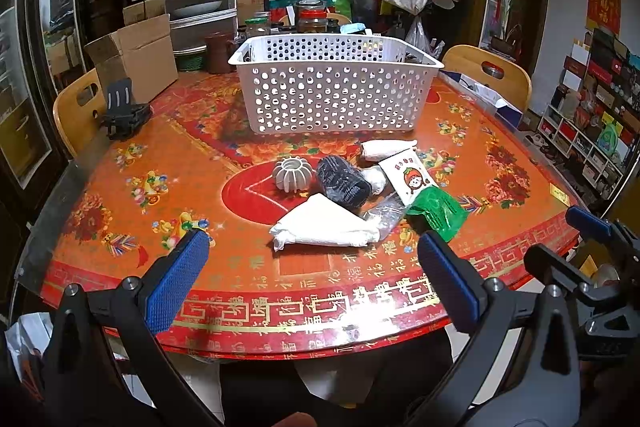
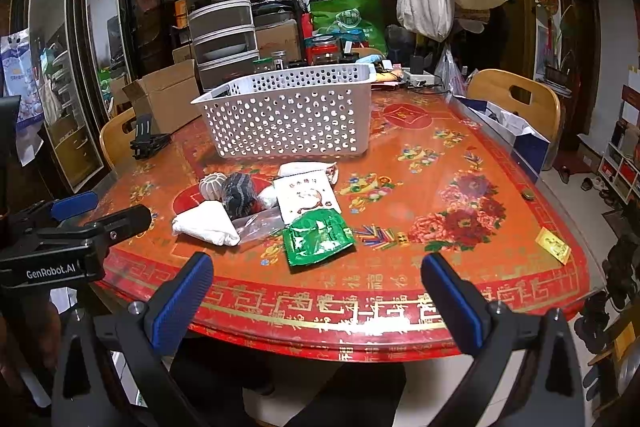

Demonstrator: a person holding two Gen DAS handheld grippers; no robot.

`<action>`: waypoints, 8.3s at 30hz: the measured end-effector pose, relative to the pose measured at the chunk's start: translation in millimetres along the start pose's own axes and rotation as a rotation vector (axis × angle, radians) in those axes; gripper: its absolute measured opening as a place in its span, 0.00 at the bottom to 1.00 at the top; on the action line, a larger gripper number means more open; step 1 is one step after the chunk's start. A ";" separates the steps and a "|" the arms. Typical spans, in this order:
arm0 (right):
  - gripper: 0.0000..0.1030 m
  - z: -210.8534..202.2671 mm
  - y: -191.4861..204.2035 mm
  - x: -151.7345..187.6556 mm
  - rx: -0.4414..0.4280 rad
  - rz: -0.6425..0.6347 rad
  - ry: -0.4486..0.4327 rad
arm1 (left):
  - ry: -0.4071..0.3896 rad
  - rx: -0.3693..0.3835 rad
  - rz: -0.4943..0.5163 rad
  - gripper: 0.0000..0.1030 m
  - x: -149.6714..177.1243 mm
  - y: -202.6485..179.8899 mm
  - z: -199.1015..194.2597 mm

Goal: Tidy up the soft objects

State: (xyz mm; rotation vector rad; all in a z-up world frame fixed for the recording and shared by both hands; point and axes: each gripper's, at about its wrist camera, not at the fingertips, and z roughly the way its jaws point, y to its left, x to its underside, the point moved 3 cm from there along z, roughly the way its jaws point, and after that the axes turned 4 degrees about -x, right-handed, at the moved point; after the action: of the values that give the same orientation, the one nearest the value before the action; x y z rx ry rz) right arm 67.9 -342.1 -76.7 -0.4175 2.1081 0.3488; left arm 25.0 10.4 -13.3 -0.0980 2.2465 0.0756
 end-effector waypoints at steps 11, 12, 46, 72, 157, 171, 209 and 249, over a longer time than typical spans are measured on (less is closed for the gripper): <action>1.00 -0.4 -0.6 0.7 -0.002 0.003 -0.007 | -0.001 0.002 -0.004 1.00 -0.4 0.9 -2.6; 1.00 -0.4 -0.6 0.7 -0.003 0.003 -0.005 | -0.004 0.002 -0.003 1.00 -0.4 1.1 -3.0; 1.00 -0.6 -1.7 4.0 -0.009 0.010 0.014 | -0.015 0.014 -0.009 1.00 0.1 1.8 -11.7; 1.00 58.9 -20.9 16.2 0.050 -0.001 0.074 | 0.123 0.027 -0.004 1.00 3.1 36.4 58.2; 0.46 150.2 -29.7 -15.3 -0.017 -0.136 0.205 | 0.091 0.219 0.063 0.37 11.1 9.2 122.6; 0.45 119.8 -28.8 -32.6 -0.026 -0.118 0.124 | 0.000 0.231 0.032 0.37 -2.2 27.3 92.3; 0.45 276.2 -30.4 -230.5 -0.037 -0.118 0.346 | 0.251 0.129 -0.025 0.37 -259.2 24.4 250.1; 0.89 148.8 -33.7 -30.6 -0.155 0.039 0.218 | 0.180 0.129 -0.082 1.00 -29.0 64.2 135.0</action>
State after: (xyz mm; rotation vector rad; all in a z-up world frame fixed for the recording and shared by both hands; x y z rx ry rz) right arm 209.1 -307.9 -132.6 -0.5254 2.3123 0.5119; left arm 141.4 87.5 -73.9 -0.1322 2.4174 -0.1269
